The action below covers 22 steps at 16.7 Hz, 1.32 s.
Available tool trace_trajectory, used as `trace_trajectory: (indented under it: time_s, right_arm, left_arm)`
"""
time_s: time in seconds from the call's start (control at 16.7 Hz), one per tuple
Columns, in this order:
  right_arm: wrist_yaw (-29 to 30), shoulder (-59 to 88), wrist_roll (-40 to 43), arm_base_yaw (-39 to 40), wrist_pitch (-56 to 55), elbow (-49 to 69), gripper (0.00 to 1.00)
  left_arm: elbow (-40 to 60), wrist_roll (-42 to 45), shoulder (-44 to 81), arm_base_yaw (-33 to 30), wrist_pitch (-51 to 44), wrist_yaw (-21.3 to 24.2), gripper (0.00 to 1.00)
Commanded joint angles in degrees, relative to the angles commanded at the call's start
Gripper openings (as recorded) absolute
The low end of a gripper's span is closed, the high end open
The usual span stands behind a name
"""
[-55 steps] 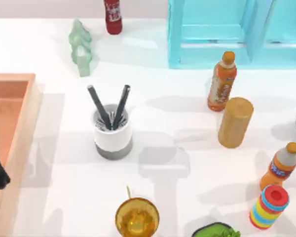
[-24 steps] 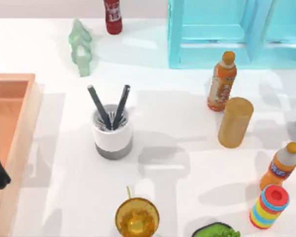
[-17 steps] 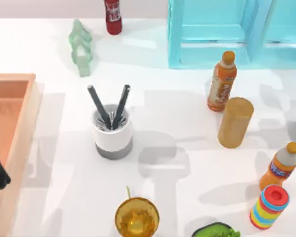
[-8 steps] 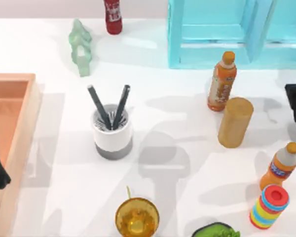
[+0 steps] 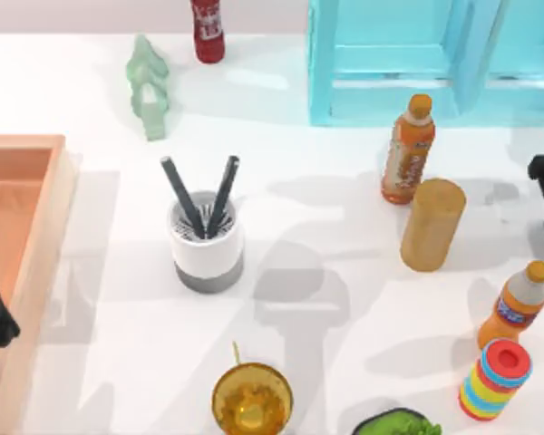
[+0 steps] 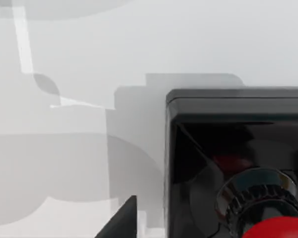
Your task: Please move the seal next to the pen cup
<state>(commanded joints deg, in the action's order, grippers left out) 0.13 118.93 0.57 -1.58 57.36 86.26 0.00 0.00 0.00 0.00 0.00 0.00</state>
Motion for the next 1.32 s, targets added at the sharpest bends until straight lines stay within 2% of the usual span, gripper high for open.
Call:
trace_trajectory:
  time_s: [0.48,1.08,1.32]
  right_arm:
    - [0.00,0.00,0.00,0.00,0.00,0.00,0.02]
    - [0.03,-0.04,-0.12,0.10,0.16,0.16,0.00]
    - [0.07,1.35,-3.73,3.48,6.37,6.73,0.00]
  left_arm:
    - [0.00,0.00,0.00,0.00,0.00,0.00,1.00]
    - [0.00,0.00,0.00,0.00,0.00,0.00,1.00]
    - [0.00,0.00,0.00,0.00,0.00,0.00,1.00]
